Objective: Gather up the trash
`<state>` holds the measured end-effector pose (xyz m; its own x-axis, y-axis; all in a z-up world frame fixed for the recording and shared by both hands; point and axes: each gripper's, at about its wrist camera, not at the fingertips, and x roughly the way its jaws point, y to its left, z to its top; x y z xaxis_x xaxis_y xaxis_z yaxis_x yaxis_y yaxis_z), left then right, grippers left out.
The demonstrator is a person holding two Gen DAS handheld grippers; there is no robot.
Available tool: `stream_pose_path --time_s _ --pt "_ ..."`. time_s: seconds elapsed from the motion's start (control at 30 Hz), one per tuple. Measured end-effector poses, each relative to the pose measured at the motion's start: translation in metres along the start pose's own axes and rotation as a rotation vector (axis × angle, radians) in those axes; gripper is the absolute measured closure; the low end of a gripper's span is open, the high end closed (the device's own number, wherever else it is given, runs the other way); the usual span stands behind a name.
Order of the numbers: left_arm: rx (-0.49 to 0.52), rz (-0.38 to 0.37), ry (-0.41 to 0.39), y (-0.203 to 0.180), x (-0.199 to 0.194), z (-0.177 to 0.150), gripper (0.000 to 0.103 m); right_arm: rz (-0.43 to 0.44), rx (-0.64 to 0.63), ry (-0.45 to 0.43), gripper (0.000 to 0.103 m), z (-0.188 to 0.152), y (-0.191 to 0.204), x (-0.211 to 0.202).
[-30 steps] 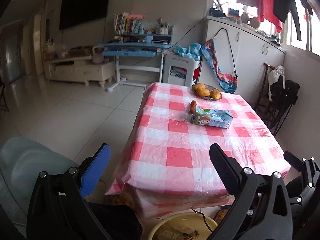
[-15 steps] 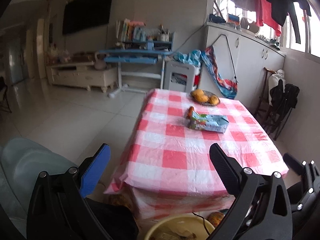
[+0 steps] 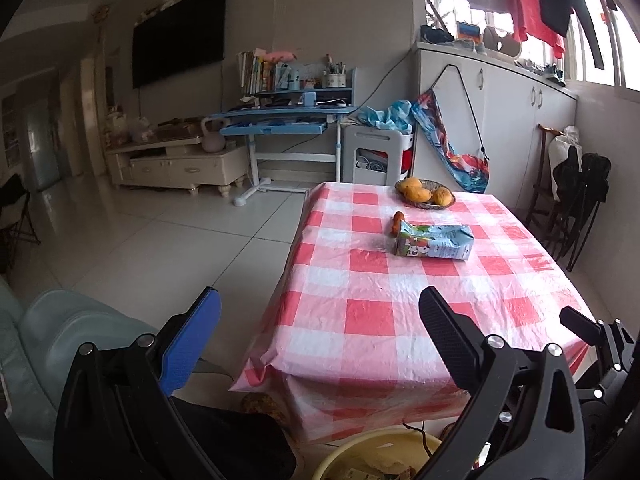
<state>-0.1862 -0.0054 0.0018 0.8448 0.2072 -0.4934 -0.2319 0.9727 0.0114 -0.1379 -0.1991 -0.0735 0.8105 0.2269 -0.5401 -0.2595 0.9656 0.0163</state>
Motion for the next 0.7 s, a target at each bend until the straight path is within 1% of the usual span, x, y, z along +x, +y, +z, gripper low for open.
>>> stream_pose_path --time_s 0.17,0.33,0.37,0.4,0.47,0.53,0.7 --pt "-0.007 -0.008 -0.014 0.002 -0.004 0.001 0.007 -0.01 -0.009 -0.001 0.008 0.0 0.001 -0.003" --pt "0.0 0.014 -0.01 0.004 0.003 -0.004 0.007 -0.014 -0.028 0.0 0.008 -0.001 0.007 -0.003" --pt "0.004 0.026 0.016 0.004 0.008 -0.004 0.007 -0.015 -0.032 0.0 0.008 0.0 0.006 -0.003" --pt "0.002 0.01 0.032 0.006 0.01 -0.003 0.007 -0.017 -0.038 -0.002 0.008 0.0 0.007 -0.003" --pt "-0.024 0.019 0.013 0.01 0.008 -0.002 0.007 -0.021 -0.041 -0.003 0.008 0.001 0.008 -0.002" --pt "-0.042 0.013 0.01 0.012 0.008 -0.002 0.007 -0.023 -0.038 -0.004 0.008 0.002 0.007 -0.002" --pt "-0.023 0.018 0.012 0.01 0.009 -0.003 0.007 -0.023 -0.045 -0.007 0.008 0.003 0.009 -0.003"
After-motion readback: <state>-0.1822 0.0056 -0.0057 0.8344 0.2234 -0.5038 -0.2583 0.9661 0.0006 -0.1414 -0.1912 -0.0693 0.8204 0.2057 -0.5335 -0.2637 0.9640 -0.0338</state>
